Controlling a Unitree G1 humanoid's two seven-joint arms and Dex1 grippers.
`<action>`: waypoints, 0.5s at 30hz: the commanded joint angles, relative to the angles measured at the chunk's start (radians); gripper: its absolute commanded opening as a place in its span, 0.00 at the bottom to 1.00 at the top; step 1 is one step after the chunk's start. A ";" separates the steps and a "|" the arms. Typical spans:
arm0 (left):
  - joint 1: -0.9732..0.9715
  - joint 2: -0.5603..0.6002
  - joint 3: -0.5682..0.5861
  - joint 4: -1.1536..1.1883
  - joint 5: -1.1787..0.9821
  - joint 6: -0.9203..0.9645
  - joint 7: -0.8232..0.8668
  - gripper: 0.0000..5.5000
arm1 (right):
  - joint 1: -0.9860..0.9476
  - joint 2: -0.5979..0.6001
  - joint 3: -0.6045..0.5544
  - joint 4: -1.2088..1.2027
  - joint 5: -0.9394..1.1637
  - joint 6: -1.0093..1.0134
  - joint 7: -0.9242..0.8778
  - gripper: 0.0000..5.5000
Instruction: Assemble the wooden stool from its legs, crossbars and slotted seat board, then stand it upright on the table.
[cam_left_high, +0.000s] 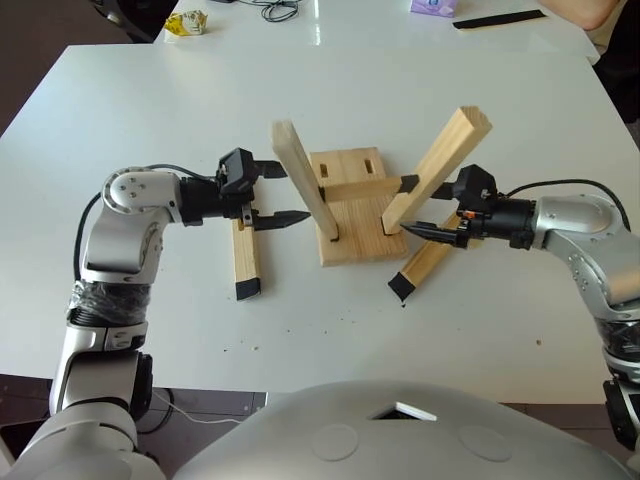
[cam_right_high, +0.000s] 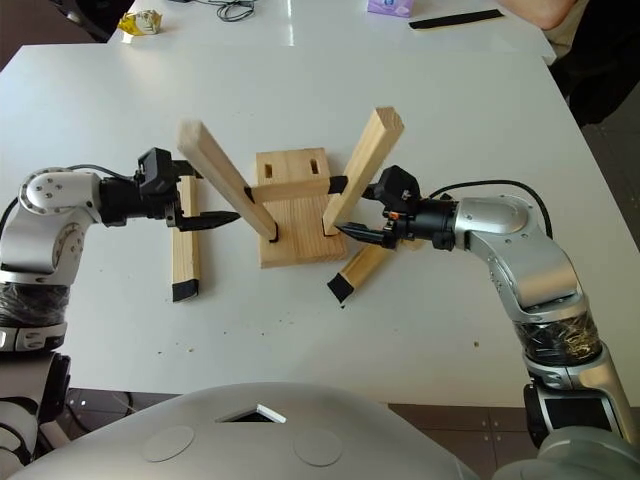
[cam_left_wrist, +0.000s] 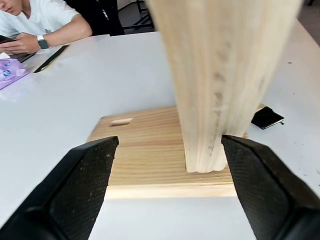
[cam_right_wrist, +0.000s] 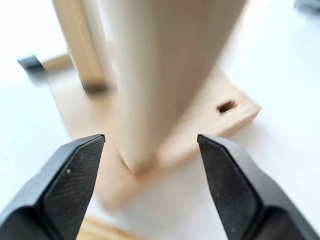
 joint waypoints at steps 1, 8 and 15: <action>0.010 0.017 0.003 -0.017 -0.011 -0.015 0.012 0.70 | 0.046 -0.007 -0.039 -0.048 0.038 0.009 -0.010 0.62; -0.014 0.033 0.010 0.040 0.002 -0.045 0.023 0.70 | 0.111 -0.019 -0.064 -0.088 0.053 0.001 -0.014 0.62; -0.037 0.072 0.051 0.099 0.002 -0.077 0.037 0.70 | 0.222 -0.052 -0.227 -0.119 0.076 0.003 -0.046 0.62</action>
